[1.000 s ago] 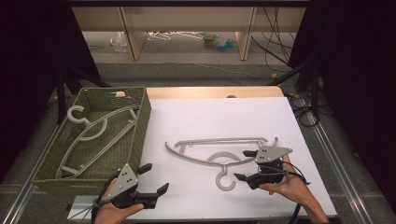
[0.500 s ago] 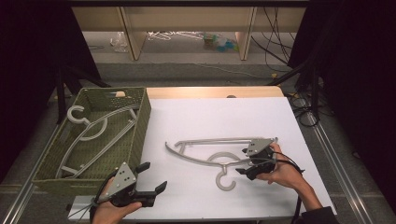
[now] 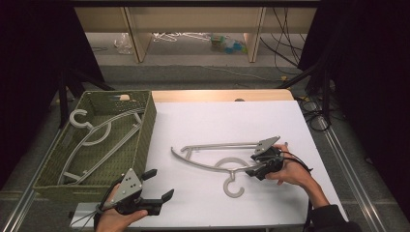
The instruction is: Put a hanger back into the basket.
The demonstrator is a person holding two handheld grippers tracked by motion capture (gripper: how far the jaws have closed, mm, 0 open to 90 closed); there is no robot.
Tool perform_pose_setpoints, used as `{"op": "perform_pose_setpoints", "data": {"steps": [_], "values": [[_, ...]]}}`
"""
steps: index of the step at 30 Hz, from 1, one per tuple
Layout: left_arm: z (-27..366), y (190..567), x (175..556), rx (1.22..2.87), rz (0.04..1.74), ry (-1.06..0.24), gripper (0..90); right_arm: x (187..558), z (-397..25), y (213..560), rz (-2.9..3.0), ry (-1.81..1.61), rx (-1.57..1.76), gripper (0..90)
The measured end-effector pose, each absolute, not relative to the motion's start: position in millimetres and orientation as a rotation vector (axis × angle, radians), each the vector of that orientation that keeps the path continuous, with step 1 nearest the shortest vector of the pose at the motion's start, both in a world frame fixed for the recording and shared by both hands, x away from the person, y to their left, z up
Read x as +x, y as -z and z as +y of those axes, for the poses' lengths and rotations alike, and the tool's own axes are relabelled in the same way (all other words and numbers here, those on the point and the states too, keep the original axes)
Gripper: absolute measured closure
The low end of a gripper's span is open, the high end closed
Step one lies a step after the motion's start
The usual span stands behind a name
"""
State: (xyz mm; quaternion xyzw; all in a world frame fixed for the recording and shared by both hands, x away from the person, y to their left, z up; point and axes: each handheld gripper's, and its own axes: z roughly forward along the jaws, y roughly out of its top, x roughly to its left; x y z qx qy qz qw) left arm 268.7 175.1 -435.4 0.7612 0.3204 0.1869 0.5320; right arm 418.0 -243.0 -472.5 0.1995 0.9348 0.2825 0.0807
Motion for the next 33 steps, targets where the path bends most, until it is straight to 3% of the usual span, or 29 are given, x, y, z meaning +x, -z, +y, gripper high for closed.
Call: {"op": "perform_pose_setpoints", "data": {"steps": [14,33], "values": [[176,438,270,1.84,0.758,-0.437,16.9,414,-241,468,2.898,-0.755,0.555,61.0],[178,436,270,1.829,0.762,-0.44,17.8,418,-232,465,2.975,-0.628,0.505,66.0]]}}
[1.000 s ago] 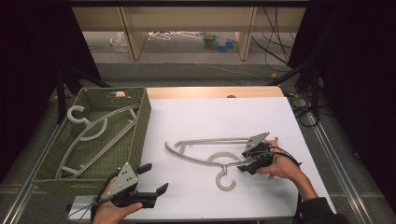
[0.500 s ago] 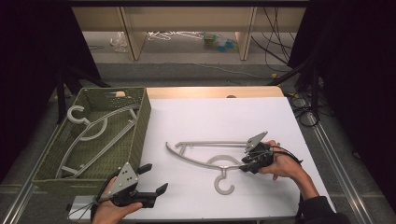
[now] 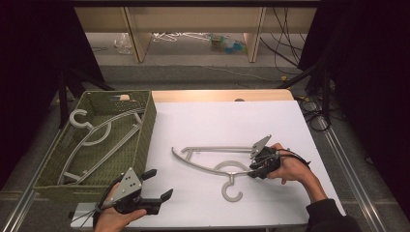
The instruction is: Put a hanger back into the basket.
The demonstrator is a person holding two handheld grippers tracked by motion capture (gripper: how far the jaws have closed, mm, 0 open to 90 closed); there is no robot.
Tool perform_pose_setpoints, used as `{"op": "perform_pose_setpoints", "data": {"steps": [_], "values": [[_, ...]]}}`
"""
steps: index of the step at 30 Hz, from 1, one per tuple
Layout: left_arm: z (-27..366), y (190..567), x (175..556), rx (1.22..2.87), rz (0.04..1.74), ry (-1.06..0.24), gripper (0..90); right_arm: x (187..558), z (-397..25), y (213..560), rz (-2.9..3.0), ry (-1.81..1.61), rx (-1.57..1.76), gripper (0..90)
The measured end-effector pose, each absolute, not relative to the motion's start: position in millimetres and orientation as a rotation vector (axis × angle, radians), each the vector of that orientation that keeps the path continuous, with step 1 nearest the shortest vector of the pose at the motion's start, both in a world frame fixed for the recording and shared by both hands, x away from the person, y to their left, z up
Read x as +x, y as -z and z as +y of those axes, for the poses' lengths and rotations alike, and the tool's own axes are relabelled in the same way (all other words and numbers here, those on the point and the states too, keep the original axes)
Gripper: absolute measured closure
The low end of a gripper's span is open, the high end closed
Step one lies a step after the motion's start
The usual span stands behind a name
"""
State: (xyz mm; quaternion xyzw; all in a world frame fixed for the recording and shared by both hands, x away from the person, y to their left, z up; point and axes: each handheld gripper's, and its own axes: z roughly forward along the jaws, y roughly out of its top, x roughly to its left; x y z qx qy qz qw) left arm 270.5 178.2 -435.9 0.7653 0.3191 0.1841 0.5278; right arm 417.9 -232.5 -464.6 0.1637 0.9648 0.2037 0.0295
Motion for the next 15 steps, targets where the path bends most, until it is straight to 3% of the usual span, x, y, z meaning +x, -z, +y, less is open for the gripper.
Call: {"op": "perform_pose_setpoints", "data": {"steps": [6,11,15], "values": [[177.9,435.6,270.6,1.829,0.759,-0.437,18.1,416.6,-230.0,463.8,2.981,-0.609,0.424,70.4],[178.3,435.8,270.5,1.832,0.759,-0.433,18.4,414.9,-226.9,462.5,3.008,-0.582,0.275,80.8],[177.8,436.1,270.8,1.838,0.751,-0.432,18.6,414.1,-227.1,462.3,3.002,-0.582,0.262,81.9]]}}
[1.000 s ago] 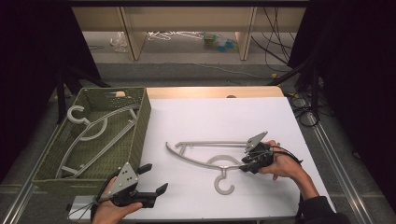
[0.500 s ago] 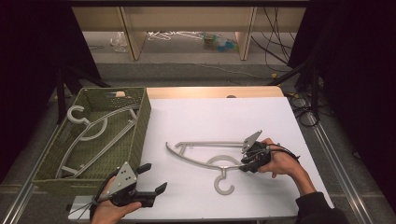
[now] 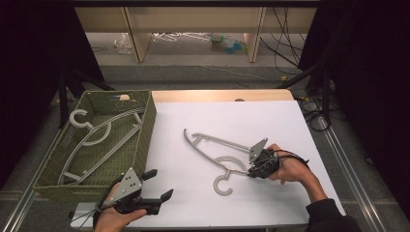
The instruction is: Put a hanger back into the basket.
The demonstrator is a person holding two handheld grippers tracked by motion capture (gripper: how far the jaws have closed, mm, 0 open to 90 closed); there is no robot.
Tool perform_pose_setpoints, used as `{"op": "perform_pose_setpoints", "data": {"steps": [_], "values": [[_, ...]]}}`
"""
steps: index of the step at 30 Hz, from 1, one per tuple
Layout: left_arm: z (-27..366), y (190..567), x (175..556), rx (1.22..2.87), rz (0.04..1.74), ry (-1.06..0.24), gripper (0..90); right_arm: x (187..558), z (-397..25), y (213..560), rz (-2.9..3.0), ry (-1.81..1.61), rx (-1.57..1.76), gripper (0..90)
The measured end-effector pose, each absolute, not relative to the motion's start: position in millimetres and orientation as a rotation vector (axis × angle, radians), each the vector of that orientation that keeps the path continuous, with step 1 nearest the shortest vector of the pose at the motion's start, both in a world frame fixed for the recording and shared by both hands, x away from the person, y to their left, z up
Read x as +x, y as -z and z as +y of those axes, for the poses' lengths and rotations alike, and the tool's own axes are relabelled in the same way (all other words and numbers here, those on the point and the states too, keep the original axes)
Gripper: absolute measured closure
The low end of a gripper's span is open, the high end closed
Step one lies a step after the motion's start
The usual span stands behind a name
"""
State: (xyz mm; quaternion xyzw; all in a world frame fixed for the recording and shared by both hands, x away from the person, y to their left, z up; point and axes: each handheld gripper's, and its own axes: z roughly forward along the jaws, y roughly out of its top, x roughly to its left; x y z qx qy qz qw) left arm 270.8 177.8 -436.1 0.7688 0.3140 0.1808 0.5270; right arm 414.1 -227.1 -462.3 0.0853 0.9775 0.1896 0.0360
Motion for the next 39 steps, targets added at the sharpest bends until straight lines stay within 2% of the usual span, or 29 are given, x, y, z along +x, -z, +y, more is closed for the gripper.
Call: {"op": "perform_pose_setpoints", "data": {"steps": [5,21,24,31,37,39], "values": [[175,438,272,1.841,0.753,-0.435,19.1,412,-227,461,3.004,-0.587,0.171,82.1],[132,455,295,2.058,0.703,-0.55,23.3,394,-207,449,3.085,-0.708,-0.023,82.2],[118,461,300,2.128,0.649,-0.545,26.1,390,-204,446,3.088,-0.733,-0.052,82.1],[97,471,313,2.23,0.557,-0.56,25.5,387,-200,443,3.079,-0.773,-0.104,82.2],[82,475,318,2.252,0.485,-0.563,30.7,383,-199,439,3.1,-0.777,-0.138,82.1],[79,474,319,2.266,0.449,-0.551,35.4,382,-198,437,3.109,-0.783,-0.137,82.1]]}}
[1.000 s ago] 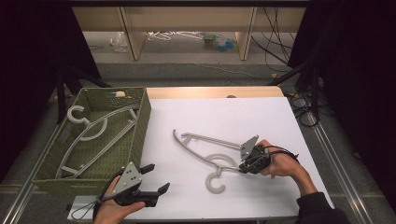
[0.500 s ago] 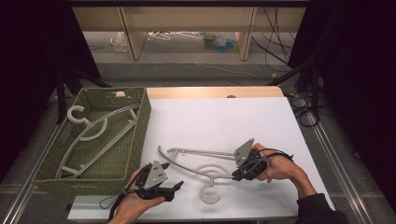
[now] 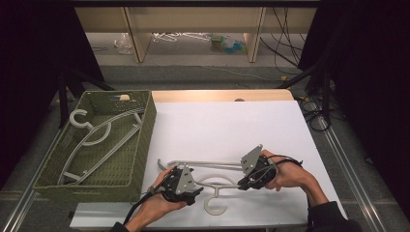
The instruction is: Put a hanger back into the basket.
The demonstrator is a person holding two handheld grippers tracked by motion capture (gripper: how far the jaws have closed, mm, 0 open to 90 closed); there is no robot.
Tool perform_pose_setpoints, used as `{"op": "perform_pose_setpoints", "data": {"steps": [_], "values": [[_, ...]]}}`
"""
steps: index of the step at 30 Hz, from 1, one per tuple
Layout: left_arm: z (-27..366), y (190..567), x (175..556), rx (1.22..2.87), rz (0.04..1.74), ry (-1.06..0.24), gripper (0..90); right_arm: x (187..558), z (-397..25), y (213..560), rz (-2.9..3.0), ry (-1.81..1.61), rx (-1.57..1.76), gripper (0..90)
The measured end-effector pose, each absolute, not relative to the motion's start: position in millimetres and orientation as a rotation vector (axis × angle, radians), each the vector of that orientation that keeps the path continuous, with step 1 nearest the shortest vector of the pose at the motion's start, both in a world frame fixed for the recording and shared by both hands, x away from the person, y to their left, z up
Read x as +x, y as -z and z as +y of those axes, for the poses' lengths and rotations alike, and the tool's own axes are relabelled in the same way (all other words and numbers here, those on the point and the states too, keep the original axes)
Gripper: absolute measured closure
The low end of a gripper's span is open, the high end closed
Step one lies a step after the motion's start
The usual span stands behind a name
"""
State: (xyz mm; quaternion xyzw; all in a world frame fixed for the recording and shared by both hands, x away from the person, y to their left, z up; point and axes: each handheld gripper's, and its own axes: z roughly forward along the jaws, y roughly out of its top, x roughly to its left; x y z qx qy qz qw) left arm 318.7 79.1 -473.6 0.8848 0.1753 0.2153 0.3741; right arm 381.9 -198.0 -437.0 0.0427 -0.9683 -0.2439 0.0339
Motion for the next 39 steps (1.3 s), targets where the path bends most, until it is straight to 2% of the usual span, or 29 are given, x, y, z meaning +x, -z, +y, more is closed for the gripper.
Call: {"op": "perform_pose_setpoints", "data": {"steps": [2,9,13,19,28,32,39], "values": [[75,473,319,2.266,0.439,-0.541,35.0,382,-196,437,-2.972,0.772,0.152,82.1],[67,476,321,2.284,0.365,-0.555,43.7,381,-196,434,-2.966,0.763,0.158,82.1],[63,476,320,2.287,0.308,-0.538,53.1,381,-197,434,-2.96,0.77,0.156,82.1],[60,464,318,2.355,0.166,-0.592,66.8,381,-200,432,-2.945,0.78,0.126,82.2],[61,448,314,2.406,0.065,-0.608,73.1,382,-206,426,-2.931,0.869,0.073,80.7],[61,444,313,2.414,0.079,-0.59,75.2,386,-207,425,-2.951,0.922,0.018,76.2],[65,437,315,2.411,0.118,-0.574,78.7,392,-213,422,-2.982,1.032,-0.144,58.9]]}}
